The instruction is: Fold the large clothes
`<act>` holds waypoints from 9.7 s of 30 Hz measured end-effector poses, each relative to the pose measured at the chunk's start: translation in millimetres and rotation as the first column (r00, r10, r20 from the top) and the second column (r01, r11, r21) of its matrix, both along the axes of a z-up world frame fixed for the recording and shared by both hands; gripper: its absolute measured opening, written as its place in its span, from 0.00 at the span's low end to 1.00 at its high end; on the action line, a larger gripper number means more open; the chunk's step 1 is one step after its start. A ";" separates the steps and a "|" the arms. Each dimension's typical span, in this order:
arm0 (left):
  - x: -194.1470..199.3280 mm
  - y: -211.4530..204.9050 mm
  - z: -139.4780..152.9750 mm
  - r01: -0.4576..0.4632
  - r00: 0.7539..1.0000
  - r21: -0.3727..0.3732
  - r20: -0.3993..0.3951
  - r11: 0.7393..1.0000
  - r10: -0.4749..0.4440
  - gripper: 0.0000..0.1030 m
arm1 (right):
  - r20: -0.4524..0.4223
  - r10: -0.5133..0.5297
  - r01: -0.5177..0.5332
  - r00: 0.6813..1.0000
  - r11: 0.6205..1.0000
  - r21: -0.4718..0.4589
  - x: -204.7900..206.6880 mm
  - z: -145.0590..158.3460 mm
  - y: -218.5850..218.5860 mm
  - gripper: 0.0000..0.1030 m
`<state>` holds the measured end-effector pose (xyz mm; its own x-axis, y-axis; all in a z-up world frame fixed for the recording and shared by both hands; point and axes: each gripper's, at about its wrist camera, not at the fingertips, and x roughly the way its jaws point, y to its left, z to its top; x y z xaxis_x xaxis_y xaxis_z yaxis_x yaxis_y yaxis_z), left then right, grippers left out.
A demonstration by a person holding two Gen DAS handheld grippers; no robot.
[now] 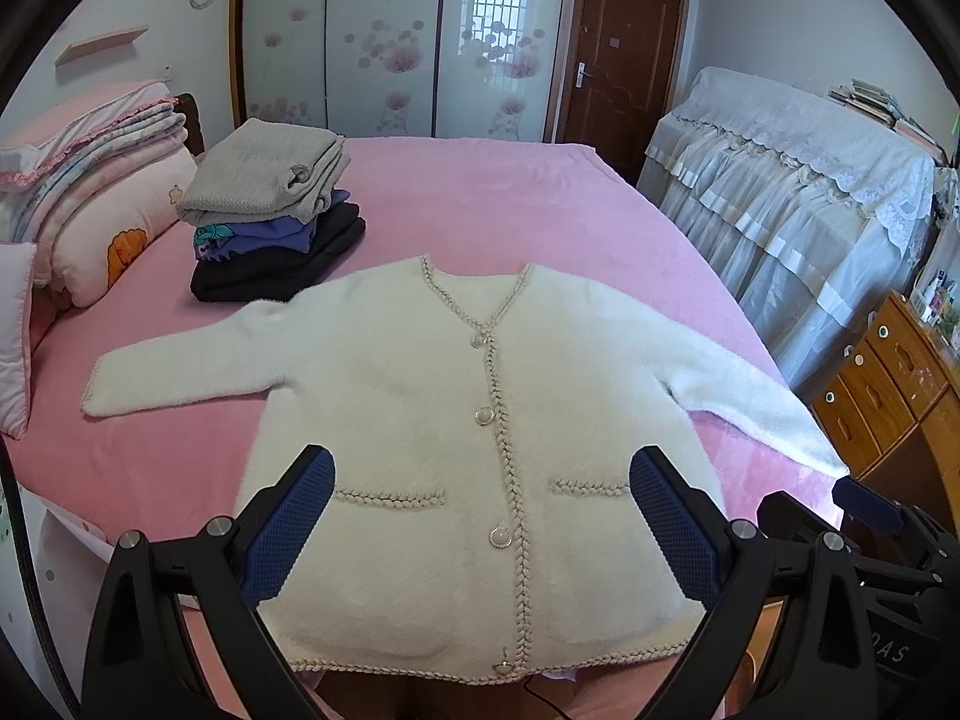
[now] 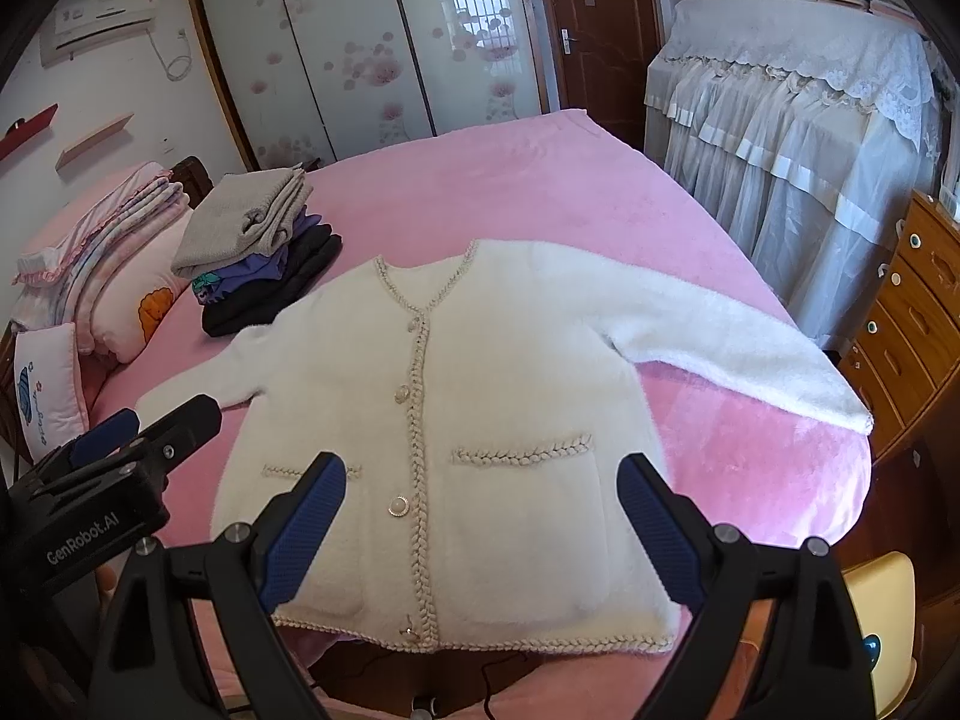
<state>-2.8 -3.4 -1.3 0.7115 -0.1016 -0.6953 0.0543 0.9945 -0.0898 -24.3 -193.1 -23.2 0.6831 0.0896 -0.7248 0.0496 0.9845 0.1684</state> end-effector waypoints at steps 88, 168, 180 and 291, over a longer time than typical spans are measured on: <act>118.5 -295.5 -24.7 0.397 0.887 0.217 0.158 0.892 -0.434 0.96 | 0.084 -0.491 0.492 0.867 0.871 0.017 0.9 -38.4 -261.4 0.90; 236.5 -89.3 -178.5 0.134 0.919 -0.302 -0.319 0.944 -0.232 0.96 | -0.072 0.111 -0.115 0.991 0.992 -0.054 187.0 -164.4 -30.5 0.42; 264.0 -109.5 -224.2 0.019 0.850 -0.560 -0.427 0.828 -0.308 0.75 | -0.036 -0.026 0.029 0.999 0.996 0.081 136.3 -156.3 -84.0 0.42; 226.6 9.1 -60.5 -0.120 0.987 0.001 -0.108 0.993 0.119 0.88 | -0.005 -0.061 0.060 0.998 0.987 -0.147 233.2 -83.9 -50.4 0.37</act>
<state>223.8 5.7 -61.8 0.6396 -0.0246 -0.7683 -0.0755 0.9927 -0.0946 208.8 -243.5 -107.2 0.6770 -0.0589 -0.7337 0.1104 0.9936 0.0221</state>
